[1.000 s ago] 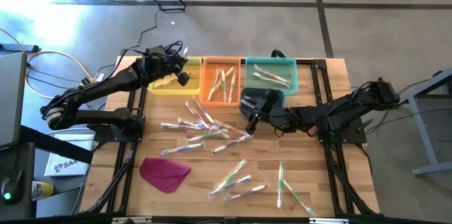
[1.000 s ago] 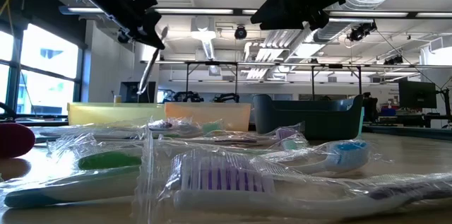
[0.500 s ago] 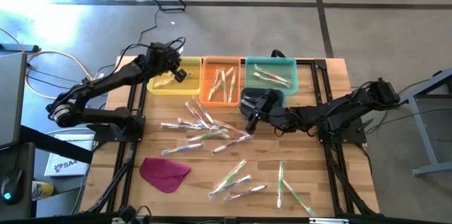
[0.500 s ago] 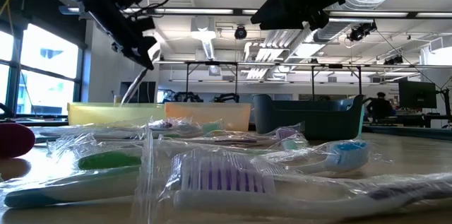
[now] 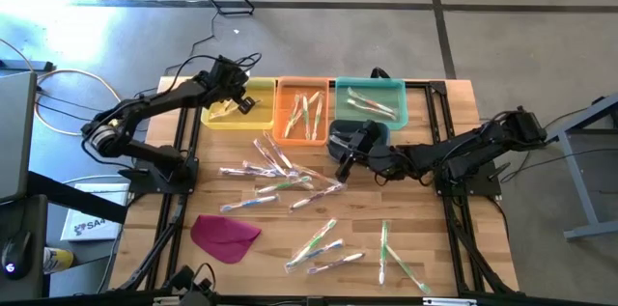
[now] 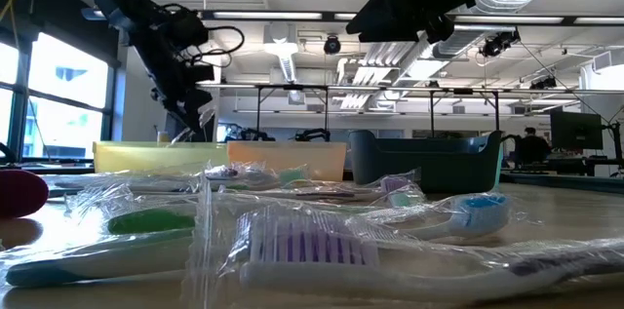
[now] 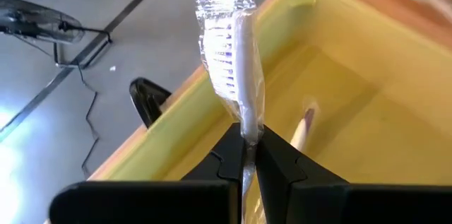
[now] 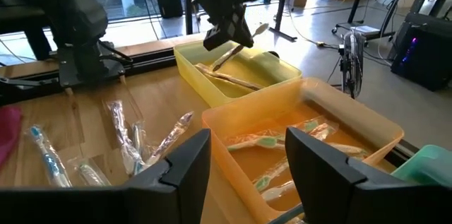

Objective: Pick & Place Toothbrushes
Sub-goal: Put the violet toothbrush into the yellow bin, then put the green toothbrush into the orange bin

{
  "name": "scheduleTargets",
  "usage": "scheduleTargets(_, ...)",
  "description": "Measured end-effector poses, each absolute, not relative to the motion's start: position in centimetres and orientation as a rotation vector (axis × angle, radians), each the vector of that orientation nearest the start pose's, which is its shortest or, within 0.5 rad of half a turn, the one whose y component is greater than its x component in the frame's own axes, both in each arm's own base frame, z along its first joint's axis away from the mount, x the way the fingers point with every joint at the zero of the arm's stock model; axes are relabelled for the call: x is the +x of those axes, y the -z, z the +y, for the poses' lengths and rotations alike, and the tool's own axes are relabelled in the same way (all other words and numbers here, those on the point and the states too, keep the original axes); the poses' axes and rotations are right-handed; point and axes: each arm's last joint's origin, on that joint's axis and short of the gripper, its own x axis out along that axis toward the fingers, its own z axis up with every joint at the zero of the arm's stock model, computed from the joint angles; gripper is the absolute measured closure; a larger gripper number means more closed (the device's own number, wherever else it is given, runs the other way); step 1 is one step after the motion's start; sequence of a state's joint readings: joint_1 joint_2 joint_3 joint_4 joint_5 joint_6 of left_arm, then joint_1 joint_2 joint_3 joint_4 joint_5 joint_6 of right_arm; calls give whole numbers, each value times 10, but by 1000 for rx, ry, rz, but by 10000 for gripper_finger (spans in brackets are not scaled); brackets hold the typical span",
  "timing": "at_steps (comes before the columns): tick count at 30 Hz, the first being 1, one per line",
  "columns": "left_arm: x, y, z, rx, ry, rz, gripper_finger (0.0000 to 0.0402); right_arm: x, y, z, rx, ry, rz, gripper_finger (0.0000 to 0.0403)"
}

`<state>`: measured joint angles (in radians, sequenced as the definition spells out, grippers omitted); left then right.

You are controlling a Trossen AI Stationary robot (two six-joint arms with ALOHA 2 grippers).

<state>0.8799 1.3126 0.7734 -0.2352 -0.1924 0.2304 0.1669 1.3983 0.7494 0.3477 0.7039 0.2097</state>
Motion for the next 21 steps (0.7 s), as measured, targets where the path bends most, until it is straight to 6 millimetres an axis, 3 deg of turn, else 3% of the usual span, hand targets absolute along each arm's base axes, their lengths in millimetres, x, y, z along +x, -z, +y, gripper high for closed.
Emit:
scheduleTargets(10, 167, -201, 213, -102, -909, 930, 383, 291, -237, 30, 79, 559, 218, 227)
scheduleTargets(21, 169, -202, 214, -112, -932, 892, 280, 291, -237, 30, 79, 558, 218, 227)
